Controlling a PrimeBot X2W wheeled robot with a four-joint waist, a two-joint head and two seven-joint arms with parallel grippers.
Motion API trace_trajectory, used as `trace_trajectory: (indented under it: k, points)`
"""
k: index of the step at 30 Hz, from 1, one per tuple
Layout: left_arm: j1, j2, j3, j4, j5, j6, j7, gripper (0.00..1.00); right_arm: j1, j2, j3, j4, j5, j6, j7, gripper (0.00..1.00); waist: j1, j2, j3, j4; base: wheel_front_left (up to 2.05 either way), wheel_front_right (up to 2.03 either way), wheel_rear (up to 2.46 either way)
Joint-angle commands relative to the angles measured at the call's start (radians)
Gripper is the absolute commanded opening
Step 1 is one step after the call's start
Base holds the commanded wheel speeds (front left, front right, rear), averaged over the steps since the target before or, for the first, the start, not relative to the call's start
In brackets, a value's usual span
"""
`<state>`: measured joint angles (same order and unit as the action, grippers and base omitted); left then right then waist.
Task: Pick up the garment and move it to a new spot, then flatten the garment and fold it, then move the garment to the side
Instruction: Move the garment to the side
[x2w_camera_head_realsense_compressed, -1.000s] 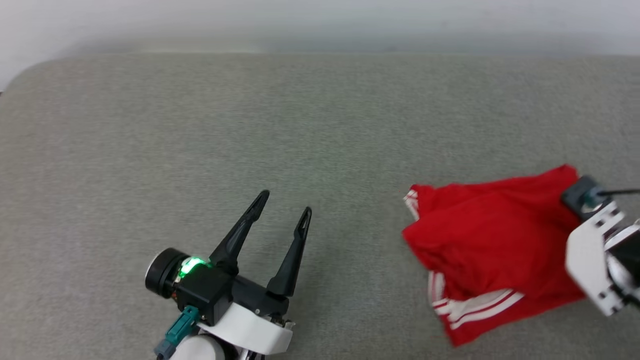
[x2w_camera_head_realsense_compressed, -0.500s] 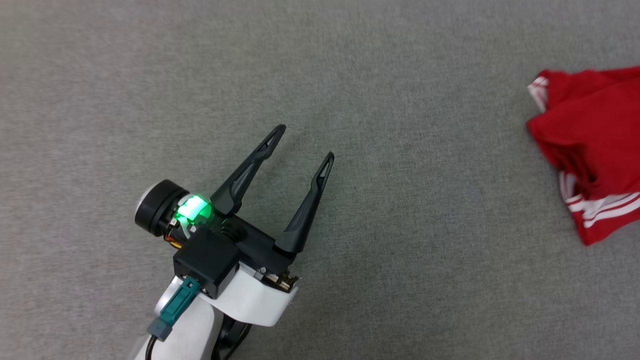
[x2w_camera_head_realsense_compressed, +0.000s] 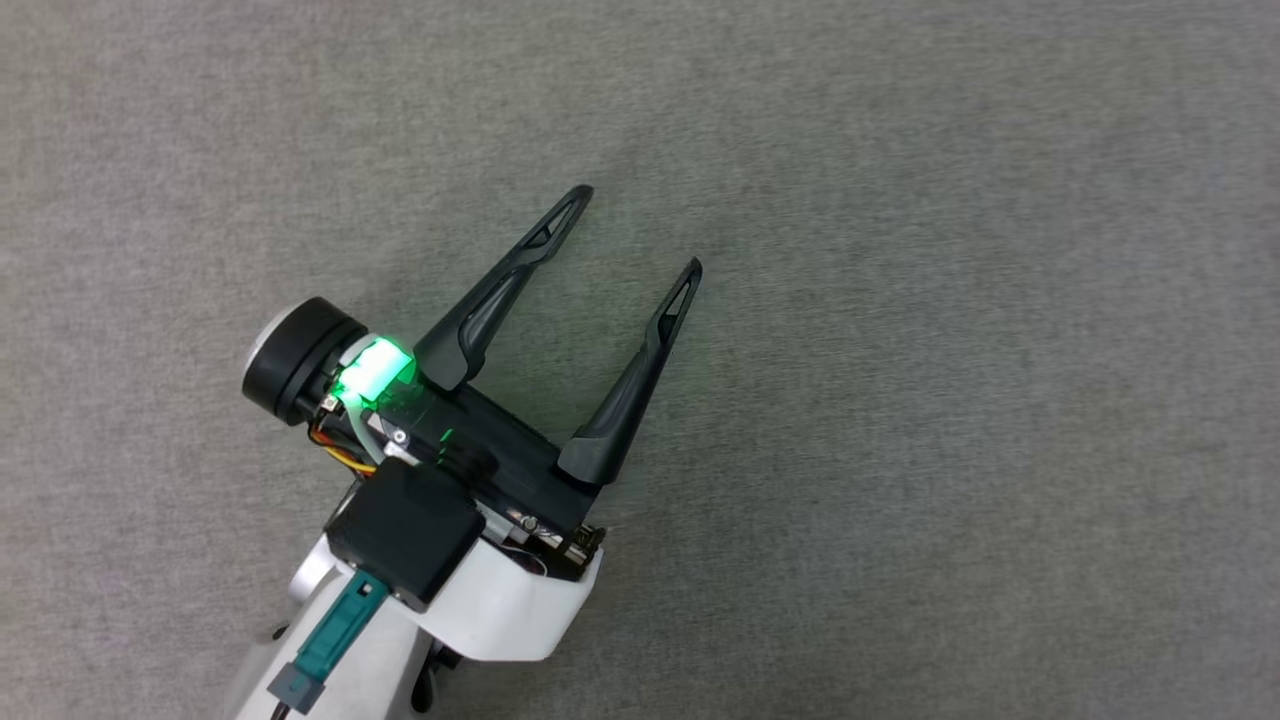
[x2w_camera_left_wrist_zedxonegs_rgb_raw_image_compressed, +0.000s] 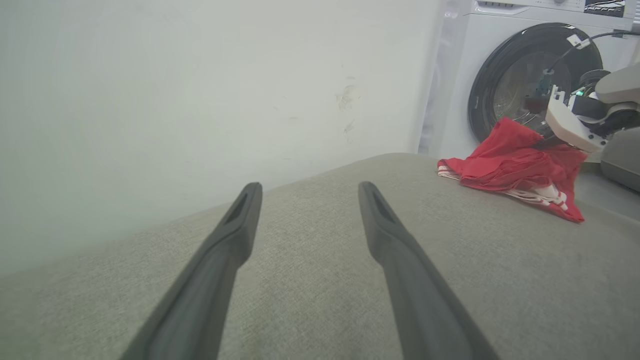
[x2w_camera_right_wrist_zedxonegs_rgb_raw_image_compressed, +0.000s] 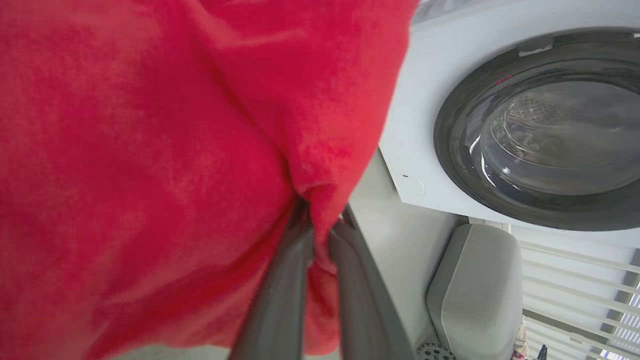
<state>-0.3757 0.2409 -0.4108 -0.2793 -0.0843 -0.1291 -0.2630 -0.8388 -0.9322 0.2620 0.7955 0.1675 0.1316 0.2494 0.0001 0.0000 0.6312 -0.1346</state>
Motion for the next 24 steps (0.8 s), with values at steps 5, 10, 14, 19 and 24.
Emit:
trace_trajectory:
  k: [5, 10, 14, 19, 24]
  points:
    - [-0.016, 0.003, 0.001, -0.014, 0.009, -0.002, -0.002, 1.0, -0.042, 0.029, -0.056, 0.096, -0.056, -0.002, -0.043, 0.0, -0.0001, 0.0, 0.023, 0.018, 0.0, 0.0, 0.0]
    - [-0.019, -0.006, -0.001, -0.002, 0.006, -0.002, -0.002, 1.0, -0.072, 0.048, -0.099, 0.165, -0.1, -0.002, -0.086, 0.07, -0.0001, 0.0, 0.01, 0.025, 0.0, 0.0, 0.0]
    - [-0.012, -0.025, 0.005, 0.011, -0.007, -0.002, -0.002, 1.0, -0.089, 0.07, -0.126, 0.205, -0.148, -0.002, -0.104, 1.0, -0.0001, 0.0, -0.032, 0.034, 0.0, 0.0, 0.0]
    - [0.033, -0.058, 0.035, 0.044, -0.035, -0.002, -0.002, 1.0, -0.101, 0.101, -0.127, 0.204, -0.175, -0.002, -0.145, 1.0, -0.0001, 0.0, -0.125, 0.049, 0.0, 0.0, 0.0]
    - [0.093, -0.081, 0.085, 0.094, -0.057, -0.002, -0.002, 1.0, -0.094, 0.152, -0.097, 0.147, -0.154, -0.002, -0.193, 1.0, -0.0001, 0.0, -0.243, 0.069, 0.0, 0.0, 0.0]
